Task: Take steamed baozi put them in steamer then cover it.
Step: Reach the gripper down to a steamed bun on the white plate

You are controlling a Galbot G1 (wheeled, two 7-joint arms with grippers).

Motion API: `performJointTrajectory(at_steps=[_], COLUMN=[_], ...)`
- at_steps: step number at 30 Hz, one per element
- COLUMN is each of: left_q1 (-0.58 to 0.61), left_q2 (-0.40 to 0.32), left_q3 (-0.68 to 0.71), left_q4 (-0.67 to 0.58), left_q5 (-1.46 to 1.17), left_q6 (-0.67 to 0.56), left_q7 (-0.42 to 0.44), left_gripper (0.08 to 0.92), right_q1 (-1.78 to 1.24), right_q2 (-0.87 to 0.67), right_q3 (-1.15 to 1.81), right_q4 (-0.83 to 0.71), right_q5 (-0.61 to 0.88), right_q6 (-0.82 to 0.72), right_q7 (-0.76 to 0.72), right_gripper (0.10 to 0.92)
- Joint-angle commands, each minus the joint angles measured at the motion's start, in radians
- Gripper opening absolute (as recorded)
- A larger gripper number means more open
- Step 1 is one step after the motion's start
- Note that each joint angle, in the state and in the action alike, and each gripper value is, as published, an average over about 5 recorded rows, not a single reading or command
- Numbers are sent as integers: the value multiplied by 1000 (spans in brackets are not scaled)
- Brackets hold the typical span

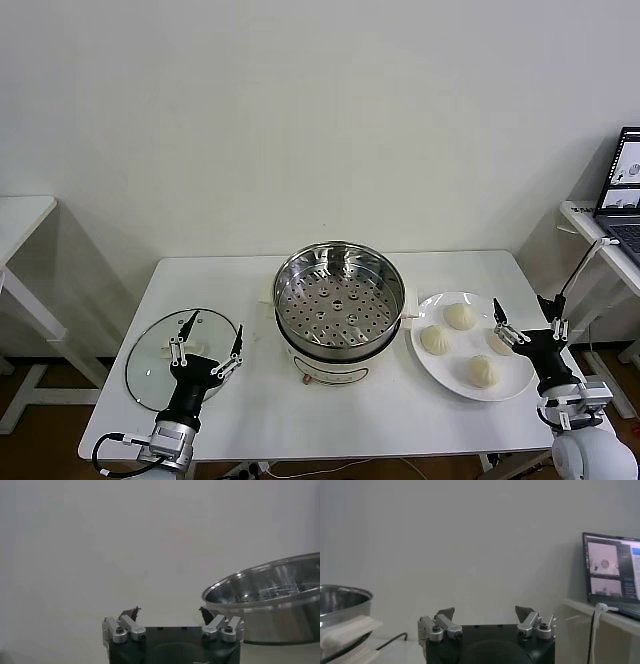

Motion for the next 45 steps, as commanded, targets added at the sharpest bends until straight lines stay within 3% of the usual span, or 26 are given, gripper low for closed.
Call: performJointTrajectory(at_steps=[1, 7, 12, 22, 30, 45], left_q1=[-3, -8, -10, -7, -14, -29], left_q2=[3, 3, 0, -6, -14, -21], left_q3=[-1, 7, 15, 10, 4, -14], left_q4=[-5, -12, -18, -20, -11, 6], left_q5=[1, 2, 5, 5, 4, 5], left_q6=[-1, 0, 3, 5, 7, 4], left_q7=[2, 2, 1, -3, -2, -4], left_gripper=[823, 823, 823, 823, 823, 823], right_q1=[148, 337, 561, 1226, 1398, 1318], right_q2=[-249, -497, -654, -645, -468, -218], right_q3=[-99, -273, -532, -1192, -1402, -1328], right_q4=[-128, -245, -314, -498, -652, -914], right_q5=[-198, -353, -402, -472, -493, -576], right_q6=[-29, -54, -66, -3, -27, -17], right_q7=[-44, -253, -565, -984, -1039, -999], right_gripper=[823, 823, 823, 823, 823, 823])
